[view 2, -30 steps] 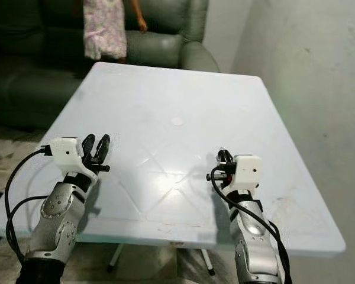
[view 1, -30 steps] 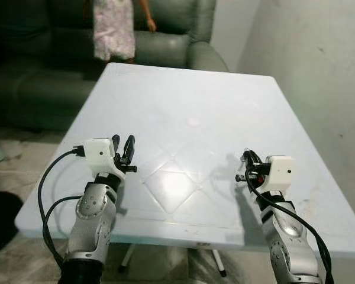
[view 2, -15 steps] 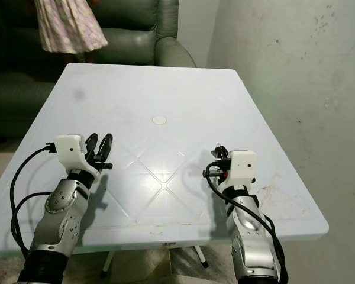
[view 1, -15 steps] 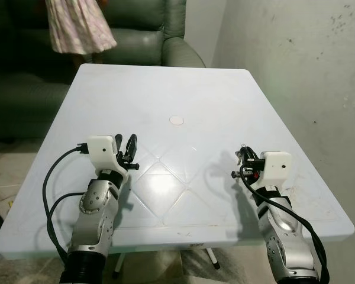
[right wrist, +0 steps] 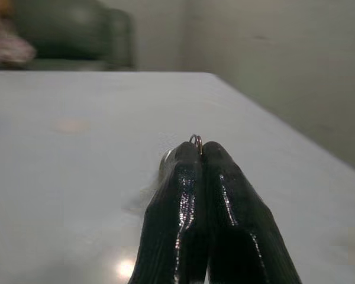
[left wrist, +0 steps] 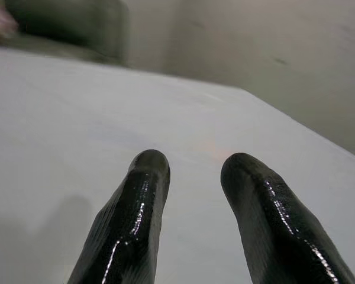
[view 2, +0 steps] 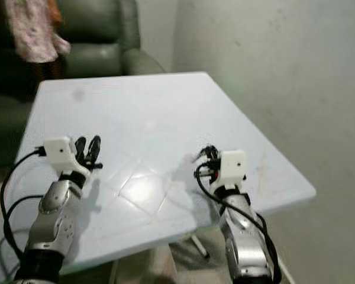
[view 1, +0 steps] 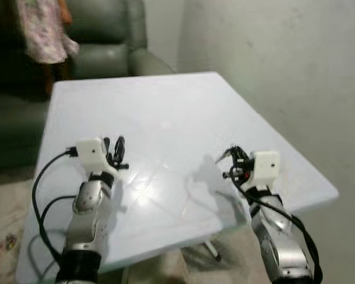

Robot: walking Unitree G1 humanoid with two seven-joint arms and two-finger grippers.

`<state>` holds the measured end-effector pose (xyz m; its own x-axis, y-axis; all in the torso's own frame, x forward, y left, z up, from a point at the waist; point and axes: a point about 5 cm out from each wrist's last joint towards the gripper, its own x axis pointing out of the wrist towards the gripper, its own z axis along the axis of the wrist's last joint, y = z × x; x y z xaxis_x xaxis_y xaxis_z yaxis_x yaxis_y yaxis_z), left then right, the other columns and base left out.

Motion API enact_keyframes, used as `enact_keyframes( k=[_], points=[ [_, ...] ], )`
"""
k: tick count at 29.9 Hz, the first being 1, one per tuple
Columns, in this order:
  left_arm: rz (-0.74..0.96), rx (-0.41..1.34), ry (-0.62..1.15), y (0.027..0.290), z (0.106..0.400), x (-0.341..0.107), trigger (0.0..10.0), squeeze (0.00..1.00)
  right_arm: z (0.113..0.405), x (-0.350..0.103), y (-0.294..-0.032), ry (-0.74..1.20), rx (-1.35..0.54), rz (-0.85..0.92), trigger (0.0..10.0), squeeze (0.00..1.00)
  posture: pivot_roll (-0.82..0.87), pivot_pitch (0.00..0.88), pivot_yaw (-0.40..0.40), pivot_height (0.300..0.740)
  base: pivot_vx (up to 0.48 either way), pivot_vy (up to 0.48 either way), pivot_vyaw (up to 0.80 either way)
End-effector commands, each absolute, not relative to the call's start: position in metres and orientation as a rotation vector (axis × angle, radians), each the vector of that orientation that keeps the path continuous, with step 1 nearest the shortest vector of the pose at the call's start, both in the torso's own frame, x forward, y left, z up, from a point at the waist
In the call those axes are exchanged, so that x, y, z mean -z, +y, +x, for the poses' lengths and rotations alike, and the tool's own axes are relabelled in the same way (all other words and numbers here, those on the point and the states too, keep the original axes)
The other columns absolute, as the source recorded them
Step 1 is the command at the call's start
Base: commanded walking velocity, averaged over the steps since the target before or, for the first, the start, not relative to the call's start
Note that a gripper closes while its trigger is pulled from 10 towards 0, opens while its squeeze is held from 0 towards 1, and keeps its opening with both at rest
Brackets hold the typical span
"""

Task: Hang keys on a hook

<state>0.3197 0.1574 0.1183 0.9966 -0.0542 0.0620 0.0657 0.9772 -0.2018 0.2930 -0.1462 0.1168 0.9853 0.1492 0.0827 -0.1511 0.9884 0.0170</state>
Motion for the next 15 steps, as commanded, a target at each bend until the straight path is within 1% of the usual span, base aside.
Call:
enact_keyframes(
  k=[1, 15],
  points=[
    [-0.229, 0.105, -0.034, 0.1461, 0.3218, -0.1183, 10.0, 0.00, 0.2919, -0.1175, -0.1527, -0.084, -0.135, 0.008, 10.0, 0.00, 0.10, 0.000, -0.064, 0.736, 0.000, 0.000, -0.78],
    [-0.213, 0.142, -0.037, 0.1471, 0.3197, -0.1182, 10.0, 0.00, 0.2889, -0.1153, -0.1512, -0.076, -0.135, 0.007, 10.0, 0.00, 0.09, 0.000, -0.060, 0.736, 0.000, 0.000, -0.78]
  ],
)
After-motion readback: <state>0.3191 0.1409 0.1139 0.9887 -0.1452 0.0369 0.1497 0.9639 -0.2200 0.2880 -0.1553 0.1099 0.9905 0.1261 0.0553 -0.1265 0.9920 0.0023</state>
